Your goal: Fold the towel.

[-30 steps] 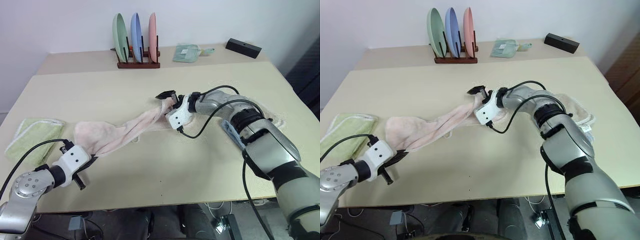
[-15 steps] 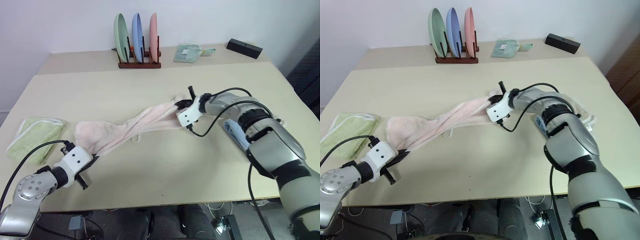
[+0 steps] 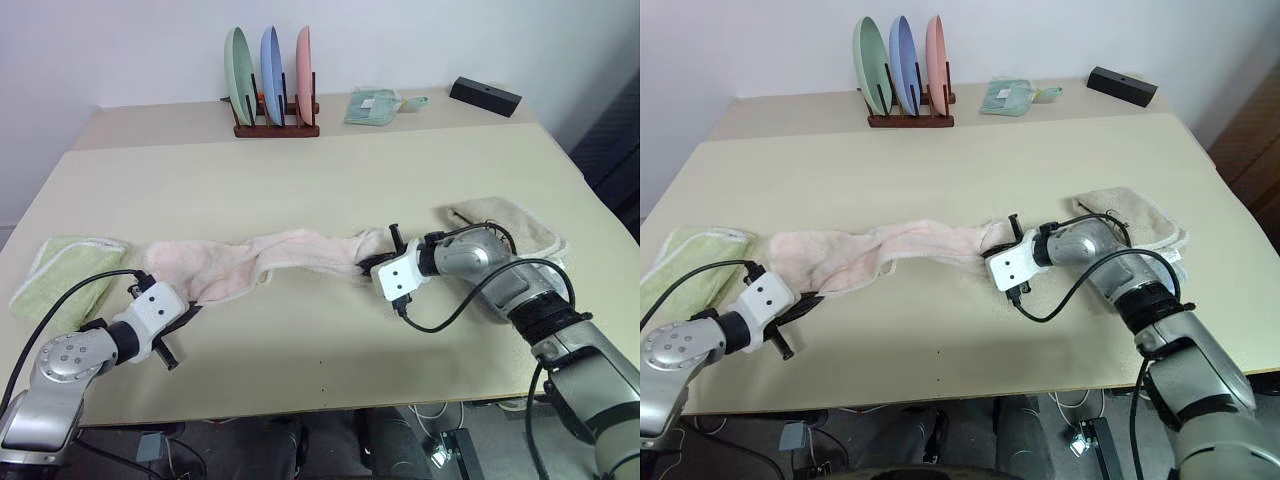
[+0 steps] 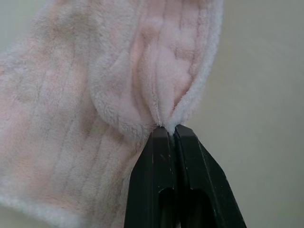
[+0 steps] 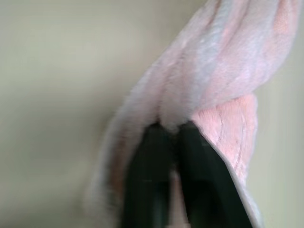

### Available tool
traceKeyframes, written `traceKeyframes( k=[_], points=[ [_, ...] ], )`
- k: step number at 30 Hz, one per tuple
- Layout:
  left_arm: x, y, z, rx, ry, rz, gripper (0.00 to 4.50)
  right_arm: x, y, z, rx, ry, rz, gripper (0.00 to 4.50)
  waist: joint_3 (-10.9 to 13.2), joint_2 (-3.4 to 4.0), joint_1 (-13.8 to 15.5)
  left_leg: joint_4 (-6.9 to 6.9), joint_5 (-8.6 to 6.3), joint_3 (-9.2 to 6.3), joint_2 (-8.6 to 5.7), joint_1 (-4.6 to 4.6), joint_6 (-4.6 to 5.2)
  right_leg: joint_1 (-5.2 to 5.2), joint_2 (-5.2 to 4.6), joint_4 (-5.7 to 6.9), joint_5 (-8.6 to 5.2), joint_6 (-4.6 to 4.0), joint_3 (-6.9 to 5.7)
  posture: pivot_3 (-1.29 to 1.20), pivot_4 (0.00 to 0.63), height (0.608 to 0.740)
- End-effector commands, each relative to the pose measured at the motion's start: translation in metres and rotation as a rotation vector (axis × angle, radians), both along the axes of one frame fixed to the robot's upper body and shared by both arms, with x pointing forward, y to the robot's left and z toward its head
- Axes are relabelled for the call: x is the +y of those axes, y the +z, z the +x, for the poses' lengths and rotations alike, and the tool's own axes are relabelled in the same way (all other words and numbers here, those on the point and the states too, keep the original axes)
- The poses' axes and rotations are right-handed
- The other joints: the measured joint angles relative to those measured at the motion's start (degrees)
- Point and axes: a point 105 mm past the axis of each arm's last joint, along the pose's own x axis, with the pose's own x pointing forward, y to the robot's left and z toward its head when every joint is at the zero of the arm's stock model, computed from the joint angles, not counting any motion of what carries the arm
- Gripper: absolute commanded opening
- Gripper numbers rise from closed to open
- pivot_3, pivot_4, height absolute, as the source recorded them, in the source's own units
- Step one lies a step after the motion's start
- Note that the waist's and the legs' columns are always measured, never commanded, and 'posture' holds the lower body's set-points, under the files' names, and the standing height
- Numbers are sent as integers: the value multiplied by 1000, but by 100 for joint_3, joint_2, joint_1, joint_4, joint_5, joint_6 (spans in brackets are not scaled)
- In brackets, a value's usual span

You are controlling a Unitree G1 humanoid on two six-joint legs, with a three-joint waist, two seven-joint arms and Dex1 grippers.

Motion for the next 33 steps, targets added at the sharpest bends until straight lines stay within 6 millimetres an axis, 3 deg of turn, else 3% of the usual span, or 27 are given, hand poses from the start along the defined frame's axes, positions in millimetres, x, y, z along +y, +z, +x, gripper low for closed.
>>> traceKeyframes(
  k=[1, 5, 10, 13, 17, 21, 26, 33],
  points=[
    [-1, 5, 1, -15, -12, 6, 0, 1, 28, 0, -37, -12, 69, 2289, 0, -1, 4, 0, 0, 0, 0, 0, 0, 0, 0, 0, 0, 0, 0, 0, 150, 737],
    [-2, 5, 0, -15, -11, 8, 0, 1, 54, 0, 33, -38, 175, 4249, 0, -2, 8, 1, 0, 0, 0, -1, 0, 1, -2, -2, 0, 0, -1, 0, 150, 737],
    [-3, 5, -2, -17, -5, 6, 0, -4, 91, 5, 222, -98, 399, 4249, 2, -1, 0, 1, -1, 0, 2, -2, 1, 2, -4, -3, 1, -1, -1, 0, 150, 737],
    [-4, 4, -2, -18, -6, 7, 0, -13, 102, 21, 299, -174, 463, 4249, 1, -2, -3, 1, -1, 1, 5, -2, 2, 0, -3, -4, 2, -4, -1, 0, 150, 737],
    [-7, 4, -1, -20, -10, 5, 0, -21, 91, 43, 400, -290, 459, 4249, 0, -3, -1, 1, -2, 1, 6, 0, 2, 4, -3, -7, 3, -4, -4, 0, 150, 737],
    [-9, 4, 1, -23, -16, 5, 0, -16, 58, 38, 560, -268, 362, 4249, 1, -1, 0, 1, -3, 2, 6, -6, 3, 0, -4, -9, 3, -4, -5, 0, 150, 737],
    [-10, 3, 0, -21, -19, 9, 0, -20, 32, 32, 619, -259, 255, 4249, 1, -1, 0, 1, -3, 4, 6, -8, 2, -5, -4, -6, 3, -4, -4, 0, 150, 737],
    [-9, 2, -3, -18, -18, 16, 0, -39, 21, 20, 618, -227, 147, 4249, 1, -1, 5, 1, -3, 4, 6, -7, 1, -5, -3, -5, 3, -4, -4, 0, 150, 737]
  ],
)
